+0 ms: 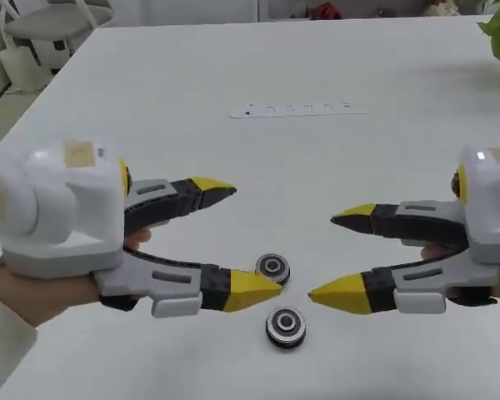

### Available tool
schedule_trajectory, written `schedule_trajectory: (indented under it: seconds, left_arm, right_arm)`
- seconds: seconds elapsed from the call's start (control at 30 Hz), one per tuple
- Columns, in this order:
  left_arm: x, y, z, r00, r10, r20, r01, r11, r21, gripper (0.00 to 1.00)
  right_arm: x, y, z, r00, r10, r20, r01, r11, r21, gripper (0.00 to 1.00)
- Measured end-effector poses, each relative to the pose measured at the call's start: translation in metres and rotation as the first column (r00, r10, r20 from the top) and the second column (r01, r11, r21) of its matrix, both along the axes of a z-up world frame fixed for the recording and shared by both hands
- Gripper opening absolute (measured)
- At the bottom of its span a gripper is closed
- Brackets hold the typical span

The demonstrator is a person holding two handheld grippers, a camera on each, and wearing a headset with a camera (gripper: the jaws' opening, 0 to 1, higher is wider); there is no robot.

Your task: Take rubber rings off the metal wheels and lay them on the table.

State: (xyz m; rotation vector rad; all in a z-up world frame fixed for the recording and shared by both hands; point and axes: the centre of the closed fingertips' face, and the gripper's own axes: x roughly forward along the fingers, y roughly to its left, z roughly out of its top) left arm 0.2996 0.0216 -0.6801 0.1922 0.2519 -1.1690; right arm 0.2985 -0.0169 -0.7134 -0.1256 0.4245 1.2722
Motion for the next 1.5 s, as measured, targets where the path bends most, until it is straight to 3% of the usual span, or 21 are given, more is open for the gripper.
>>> schedule_trajectory:
  seconds: [0.27,0.33,0.63,0.97,1.2,1.5]
  left_arm:
    - [-0.006,-0.008,-0.016,1.000,-0.001,-0.027,0.001,1.000,-0.003,0.73]
    - [-0.010,-0.009,-0.022,0.999,-0.013,-0.033,0.013,1.000,0.012,0.71]
    - [-0.020,-0.018,-0.042,0.998,-0.041,-0.052,0.043,0.998,0.042,0.67]
    - [-0.027,-0.023,-0.067,0.996,-0.053,-0.068,0.059,0.994,0.091,0.61]
    - [-0.027,-0.023,-0.080,0.996,-0.054,-0.078,0.064,0.990,0.124,0.47]
    - [-0.023,-0.025,-0.087,0.995,-0.033,-0.096,0.044,0.992,0.119,0.32]
  right_arm:
    - [-0.007,0.006,-0.025,1.000,0.024,0.010,-0.024,0.999,-0.034,0.58]
    - [-0.010,0.008,-0.035,0.999,0.041,0.011,-0.041,0.998,-0.057,0.62]
    - [-0.028,0.014,-0.064,0.994,0.107,-0.017,-0.108,0.986,-0.126,0.54]
    - [-0.032,0.014,-0.076,0.993,0.117,-0.021,-0.119,0.980,-0.157,0.46]
    - [-0.032,0.013,-0.078,0.994,0.109,-0.029,-0.113,0.980,-0.163,0.41]
    - [-0.030,0.013,-0.079,0.995,0.094,-0.040,-0.099,0.983,-0.157,0.35]
